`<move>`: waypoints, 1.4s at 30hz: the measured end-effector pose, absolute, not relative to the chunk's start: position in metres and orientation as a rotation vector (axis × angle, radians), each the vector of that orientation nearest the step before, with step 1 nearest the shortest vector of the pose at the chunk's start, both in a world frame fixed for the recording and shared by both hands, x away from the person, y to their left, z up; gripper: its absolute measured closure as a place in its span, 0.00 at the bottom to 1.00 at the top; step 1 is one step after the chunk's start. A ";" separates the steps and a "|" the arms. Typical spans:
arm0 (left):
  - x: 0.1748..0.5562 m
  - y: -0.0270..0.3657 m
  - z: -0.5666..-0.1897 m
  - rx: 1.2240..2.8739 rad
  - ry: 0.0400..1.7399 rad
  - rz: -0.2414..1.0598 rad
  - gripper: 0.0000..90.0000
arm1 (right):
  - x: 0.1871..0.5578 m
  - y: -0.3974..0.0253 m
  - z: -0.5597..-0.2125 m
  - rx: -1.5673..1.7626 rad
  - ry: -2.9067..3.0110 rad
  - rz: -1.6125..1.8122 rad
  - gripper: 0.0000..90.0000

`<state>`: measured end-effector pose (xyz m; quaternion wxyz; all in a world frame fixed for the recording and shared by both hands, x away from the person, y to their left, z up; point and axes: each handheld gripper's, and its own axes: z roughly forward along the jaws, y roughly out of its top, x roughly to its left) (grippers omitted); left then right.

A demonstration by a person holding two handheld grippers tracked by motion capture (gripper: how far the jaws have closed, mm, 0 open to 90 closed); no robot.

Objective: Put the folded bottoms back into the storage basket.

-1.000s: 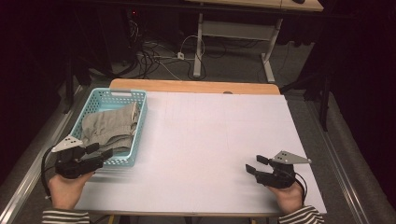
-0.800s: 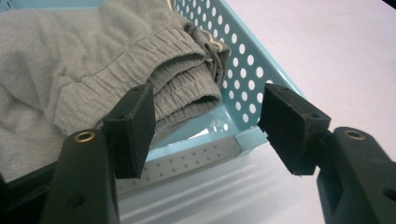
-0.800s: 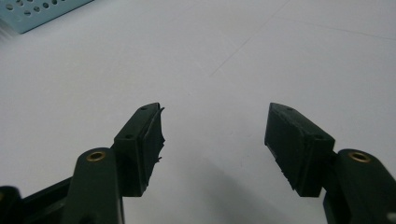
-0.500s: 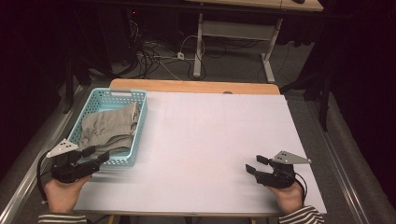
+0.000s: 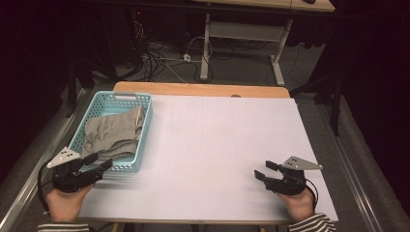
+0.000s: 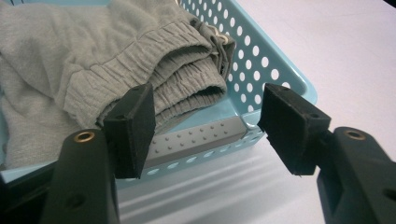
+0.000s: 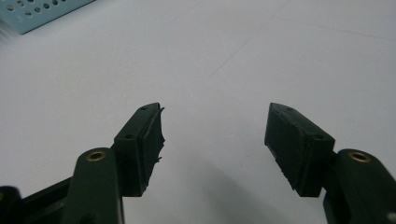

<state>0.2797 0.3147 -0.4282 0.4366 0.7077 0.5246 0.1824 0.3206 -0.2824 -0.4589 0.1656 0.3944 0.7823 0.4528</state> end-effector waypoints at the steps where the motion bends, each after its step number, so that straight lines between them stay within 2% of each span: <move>1: 0.279 0.315 -0.428 1.759 1.304 0.455 0.38 | 0.321 -0.282 -0.459 1.124 2.228 1.290 0.41; 20: 0.264 0.309 -0.430 1.723 1.270 0.499 0.38 | 0.312 -0.287 -0.457 1.128 2.217 1.315 0.41; 42: 0.250 0.309 -0.440 1.716 1.292 0.477 0.38 | 0.302 -0.295 -0.457 1.148 2.185 1.343 0.40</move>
